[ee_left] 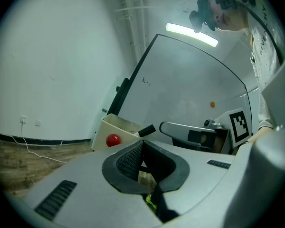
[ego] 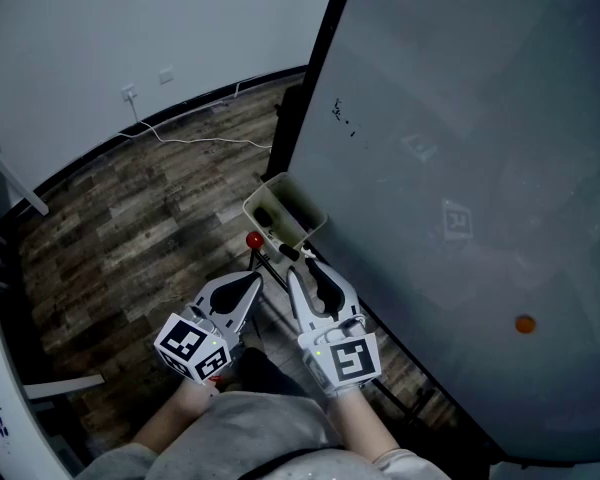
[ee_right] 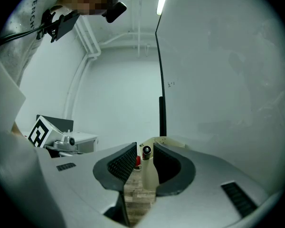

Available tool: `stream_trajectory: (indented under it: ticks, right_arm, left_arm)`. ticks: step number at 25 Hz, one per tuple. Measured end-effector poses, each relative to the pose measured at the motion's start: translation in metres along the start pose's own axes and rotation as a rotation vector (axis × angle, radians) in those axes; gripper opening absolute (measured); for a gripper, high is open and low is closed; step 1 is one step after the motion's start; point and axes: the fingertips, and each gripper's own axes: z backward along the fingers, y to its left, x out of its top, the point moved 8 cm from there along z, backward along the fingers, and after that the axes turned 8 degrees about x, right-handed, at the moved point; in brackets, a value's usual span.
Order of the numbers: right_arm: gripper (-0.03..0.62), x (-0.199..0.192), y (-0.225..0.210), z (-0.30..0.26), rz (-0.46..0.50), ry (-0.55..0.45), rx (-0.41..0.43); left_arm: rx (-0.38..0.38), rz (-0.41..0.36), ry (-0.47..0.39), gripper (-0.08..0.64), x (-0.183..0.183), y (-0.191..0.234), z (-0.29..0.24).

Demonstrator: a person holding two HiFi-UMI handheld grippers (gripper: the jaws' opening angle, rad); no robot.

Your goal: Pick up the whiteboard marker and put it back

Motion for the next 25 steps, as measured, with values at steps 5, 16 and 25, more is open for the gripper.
stream_trajectory:
  ticks: [5, 16, 25]
  right_arm:
    - [0.106, -0.001, 0.001, 0.003, 0.003, -0.002, -0.009]
    - [0.077, 0.004, 0.012, 0.011, 0.014, -0.009, -0.006]
    - [0.037, 0.007, 0.027, 0.019, 0.020, 0.000, 0.004]
  left_arm:
    - [-0.004, -0.002, 0.000, 0.015, -0.001, -0.001, 0.002]
    - [-0.014, -0.013, -0.012, 0.015, 0.001, -0.006, 0.012]
    - [-0.027, -0.023, -0.021, 0.014, 0.000, -0.012, 0.026]
